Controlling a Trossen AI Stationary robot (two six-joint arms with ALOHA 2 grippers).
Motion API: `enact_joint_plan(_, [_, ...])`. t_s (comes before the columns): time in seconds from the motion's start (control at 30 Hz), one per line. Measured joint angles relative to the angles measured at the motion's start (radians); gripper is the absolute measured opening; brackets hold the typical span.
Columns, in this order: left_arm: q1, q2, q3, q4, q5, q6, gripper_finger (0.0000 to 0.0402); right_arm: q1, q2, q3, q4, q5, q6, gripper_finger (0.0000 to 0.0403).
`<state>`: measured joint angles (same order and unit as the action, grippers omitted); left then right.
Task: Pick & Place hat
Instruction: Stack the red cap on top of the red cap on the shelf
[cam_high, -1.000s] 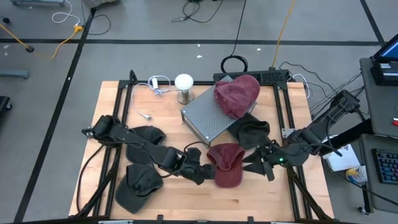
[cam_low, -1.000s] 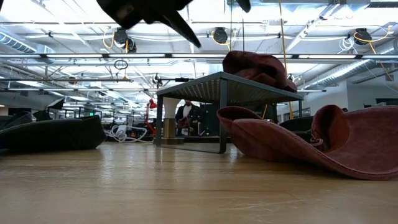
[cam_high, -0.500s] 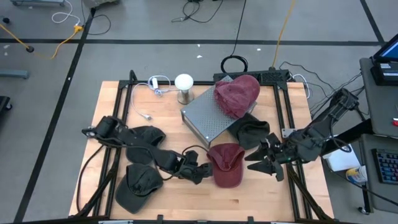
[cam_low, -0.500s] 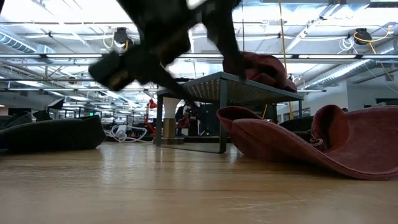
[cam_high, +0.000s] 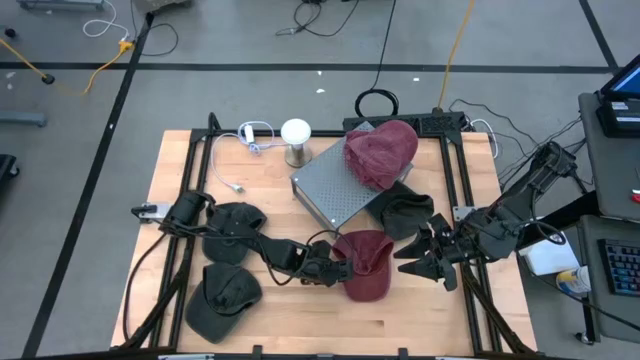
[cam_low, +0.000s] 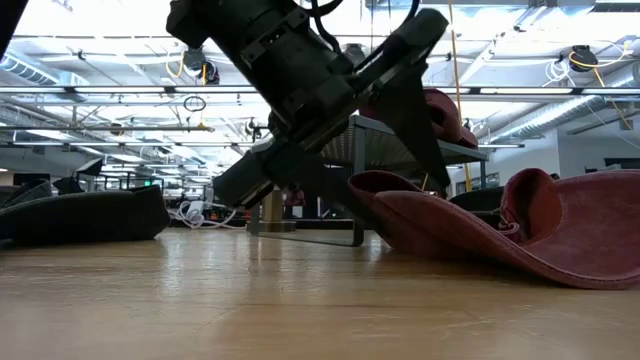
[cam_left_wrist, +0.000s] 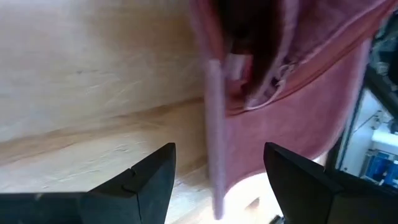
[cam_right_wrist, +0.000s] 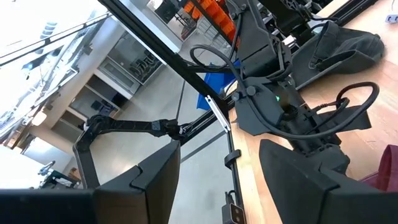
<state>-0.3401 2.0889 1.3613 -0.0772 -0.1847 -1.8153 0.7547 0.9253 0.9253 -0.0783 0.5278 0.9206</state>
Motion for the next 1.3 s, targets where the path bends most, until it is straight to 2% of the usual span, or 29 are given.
enact_joint_plan(0.3, [0.0,0.001,0.0,0.036,0.003,0.009,0.0248,0.0,0.0,0.0,0.0,-0.004,-0.009,0.0212])
enact_joint_plan(0.4, [0.003,0.001,0.0,0.026,0.006,0.003,0.0235,0.0,0.0,0.0,-0.001,-0.004,-0.013,0.0212])
enact_joint_plan(0.63, [0.015,0.001,0.0,0.038,0.032,-0.041,0.0138,0.0,0.0,0.0,-0.001,-0.004,0.006,0.0212])
enact_joint_plan(0.93, [0.026,0.001,0.0,0.071,0.088,0.027,0.0015,0.0,0.0,0.0,0.0,-0.015,0.104,0.0212])
enact_joint_plan(1.13, [0.018,-0.006,0.0,0.078,0.178,0.088,0.001,-0.001,0.001,0.0,0.0,-0.03,0.136,0.0219])
enact_joint_plan(1.3, [-0.012,-0.049,0.0,0.072,0.188,0.164,0.001,-0.001,0.001,0.0,0.001,0.02,0.107,0.0256])
